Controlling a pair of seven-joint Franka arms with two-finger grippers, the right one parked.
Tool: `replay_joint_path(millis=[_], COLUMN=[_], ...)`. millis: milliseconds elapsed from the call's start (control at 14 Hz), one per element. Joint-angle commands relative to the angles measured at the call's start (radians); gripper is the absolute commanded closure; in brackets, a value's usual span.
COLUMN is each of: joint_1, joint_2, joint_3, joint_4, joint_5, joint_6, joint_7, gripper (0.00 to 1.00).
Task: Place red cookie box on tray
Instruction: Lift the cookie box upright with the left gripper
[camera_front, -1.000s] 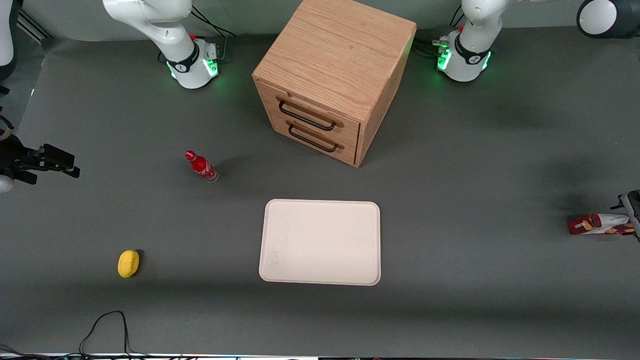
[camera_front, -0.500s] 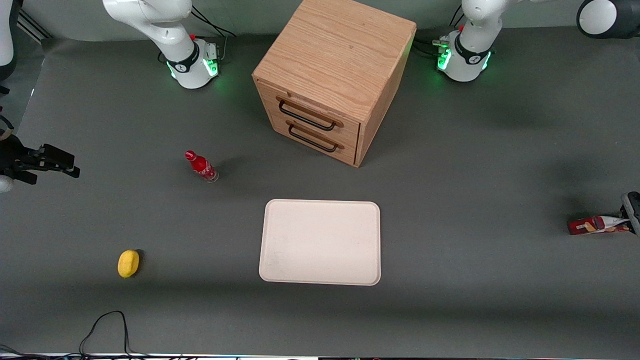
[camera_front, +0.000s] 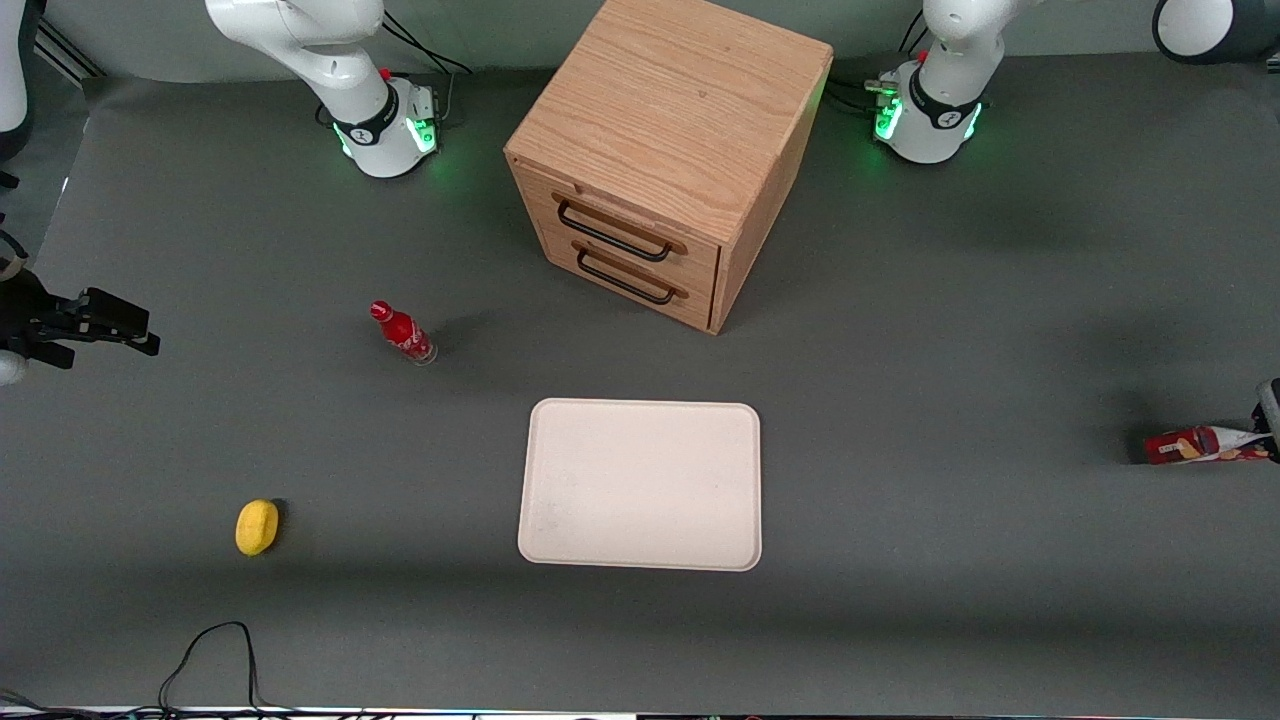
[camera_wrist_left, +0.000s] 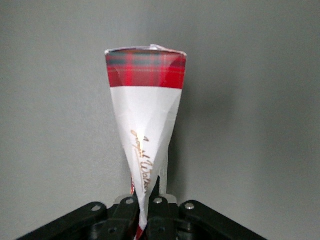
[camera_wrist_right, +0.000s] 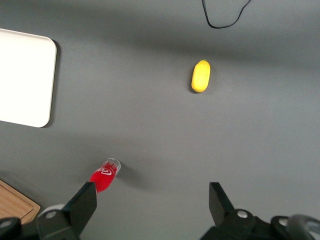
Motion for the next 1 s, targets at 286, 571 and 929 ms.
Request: replay_joint_path(millis=[286, 571, 929], joint_1=[-0.131, -0.196, -0.364], joint_2=[-0.356, -0.464, -0.466], joint_3=[0.017, 0.011, -0.006], joint_4=[-0.022, -0.019, -0.003], joint_5=[0.062, 0.060, 0.032], joint_6=[-0.450, -0.598, -0.633], joint_7=[-0.298, -0.514, -0.895], gripper=[1.00, 1.00, 1.00])
